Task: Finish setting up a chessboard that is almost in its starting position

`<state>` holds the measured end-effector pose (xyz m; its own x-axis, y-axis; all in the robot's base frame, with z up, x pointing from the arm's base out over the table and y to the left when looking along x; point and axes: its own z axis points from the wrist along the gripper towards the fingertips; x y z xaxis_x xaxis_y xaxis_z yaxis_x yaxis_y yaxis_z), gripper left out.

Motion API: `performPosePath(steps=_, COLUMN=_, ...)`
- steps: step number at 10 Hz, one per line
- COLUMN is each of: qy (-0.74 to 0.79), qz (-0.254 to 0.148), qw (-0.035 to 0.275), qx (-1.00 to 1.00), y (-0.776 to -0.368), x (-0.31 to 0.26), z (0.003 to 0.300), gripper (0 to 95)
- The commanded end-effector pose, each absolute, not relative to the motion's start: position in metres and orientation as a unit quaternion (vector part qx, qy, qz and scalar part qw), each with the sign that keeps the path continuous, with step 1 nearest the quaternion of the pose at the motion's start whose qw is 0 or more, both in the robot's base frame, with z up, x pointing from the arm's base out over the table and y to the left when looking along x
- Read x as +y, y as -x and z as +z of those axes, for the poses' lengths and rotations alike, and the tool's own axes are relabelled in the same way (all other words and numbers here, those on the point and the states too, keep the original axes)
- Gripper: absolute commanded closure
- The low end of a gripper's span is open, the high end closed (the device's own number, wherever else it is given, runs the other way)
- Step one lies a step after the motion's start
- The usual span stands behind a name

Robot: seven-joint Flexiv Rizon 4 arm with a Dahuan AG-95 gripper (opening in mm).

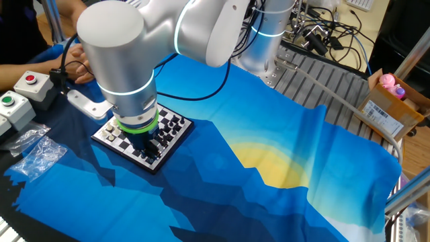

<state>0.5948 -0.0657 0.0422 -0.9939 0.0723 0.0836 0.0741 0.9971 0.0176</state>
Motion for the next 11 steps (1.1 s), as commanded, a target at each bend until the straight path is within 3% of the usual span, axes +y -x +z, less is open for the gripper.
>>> performPosePath(steps=1, qy=0.038, qz=-0.010, qw=0.042, qx=-0.998, y=-0.594, x=-0.066, z=0.043, gripper=76.0)
performPosePath(steps=3, qy=0.046, qz=-0.013, qw=0.043, qx=-0.998, y=-0.593, x=-0.062, z=0.052, gripper=76.0)
performPosePath(steps=4, qy=0.051, qz=-0.012, qw=0.049, qx=-0.997, y=-0.595, x=-0.061, z=0.065, gripper=95.0)
performPosePath(steps=11, qy=0.072, qz=-0.006, qw=0.053, qx=-0.996, y=-0.605, x=-0.063, z=0.084, gripper=95.0)
